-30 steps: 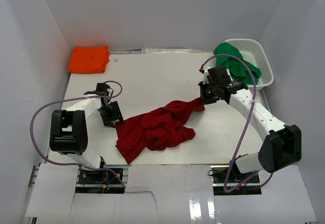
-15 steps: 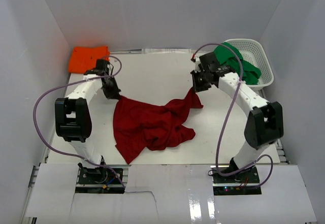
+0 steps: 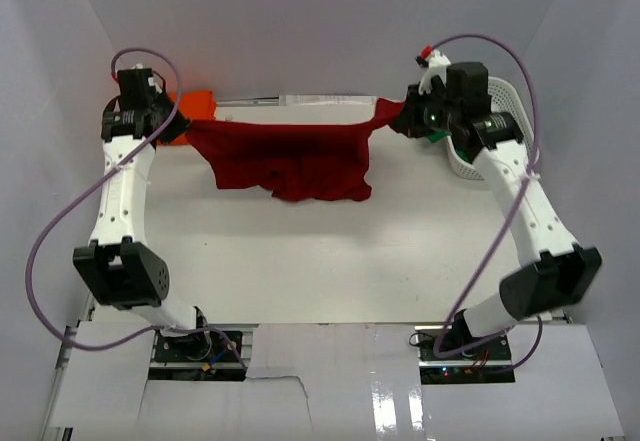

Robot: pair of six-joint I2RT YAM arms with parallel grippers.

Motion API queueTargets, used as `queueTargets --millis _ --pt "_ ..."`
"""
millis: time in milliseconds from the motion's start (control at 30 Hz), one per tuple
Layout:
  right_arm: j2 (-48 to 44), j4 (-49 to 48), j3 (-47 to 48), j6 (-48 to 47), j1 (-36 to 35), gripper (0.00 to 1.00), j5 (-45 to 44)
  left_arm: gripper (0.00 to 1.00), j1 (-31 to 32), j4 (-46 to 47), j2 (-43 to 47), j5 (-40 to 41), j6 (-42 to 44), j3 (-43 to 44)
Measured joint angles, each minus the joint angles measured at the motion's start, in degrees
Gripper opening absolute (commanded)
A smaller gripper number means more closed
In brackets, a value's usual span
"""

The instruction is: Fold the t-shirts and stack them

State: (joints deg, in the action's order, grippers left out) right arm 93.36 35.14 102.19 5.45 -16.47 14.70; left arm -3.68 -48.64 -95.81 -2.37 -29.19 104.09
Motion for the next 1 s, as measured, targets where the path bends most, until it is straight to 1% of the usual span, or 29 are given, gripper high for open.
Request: queueTargets --millis 67,133,167,267,367,467,533,667,733,800,867,933,1000 --pt "-10.3 -1.4 -12.0 0.5 -0.7 0.08 1.0 0.0 -1.8 0.3 7.6 2.0 -0.7 -9.3" --pt "-15.9 -2.1 -19.9 0.9 -2.1 0.08 1.4 0.0 -2.6 2.3 14.3 3.1 -1.4 -18.3" --pt "-17.9 -3.0 -23.7 1.1 -2.8 0.08 1.3 0.0 -2.6 2.4 17.4 3.5 -1.6 -22.6" --pt "-20.6 -3.8 -34.5 1.7 -3.8 0.08 0.2 0.0 -2.5 3.4 22.1 3.2 -2.2 -30.8" --pt "-22.1 -1.3 -40.7 2.2 -3.9 0.08 -0.2 0.0 -2.4 3.6 23.8 2.6 -2.3 -34.5" --pt "-24.3 0.4 -40.8 2.6 -4.7 0.08 0.5 0.0 -2.4 3.9 24.2 2.5 -2.2 -34.7" --pt "-25.6 1.6 -39.2 2.6 -6.2 0.08 0.9 0.0 -2.4 3.6 24.4 2.6 -2.0 -33.8" --pt "-26.9 3.5 -37.2 2.6 -11.8 0.08 0.7 0.0 -2.5 3.4 26.1 2.9 -1.3 -30.5" --pt "-27.6 5.6 -37.6 3.0 -13.9 0.08 -0.8 0.0 -2.5 2.7 28.0 1.9 -1.0 -28.8" --pt "-29.1 7.4 -39.1 3.6 -14.4 0.08 -4.1 0.0 -2.5 2.1 29.4 0.0 -0.7 -26.8" --pt "-30.7 9.4 -40.1 4.5 -14.1 0.08 -7.9 0.0 -2.5 1.6 30.0 -1.8 -0.7 -24.3" --pt "-30.9 10.4 -39.2 4.7 -13.6 0.08 -10.2 0.0 -2.3 0.4 28.6 -2.6 -0.7 -20.0" --pt "-28.2 12.0 -34.4 4.6 -13.4 0.08 -10.2 0.0 -2.3 -1.7 25.0 -2.9 -0.6 -12.8"
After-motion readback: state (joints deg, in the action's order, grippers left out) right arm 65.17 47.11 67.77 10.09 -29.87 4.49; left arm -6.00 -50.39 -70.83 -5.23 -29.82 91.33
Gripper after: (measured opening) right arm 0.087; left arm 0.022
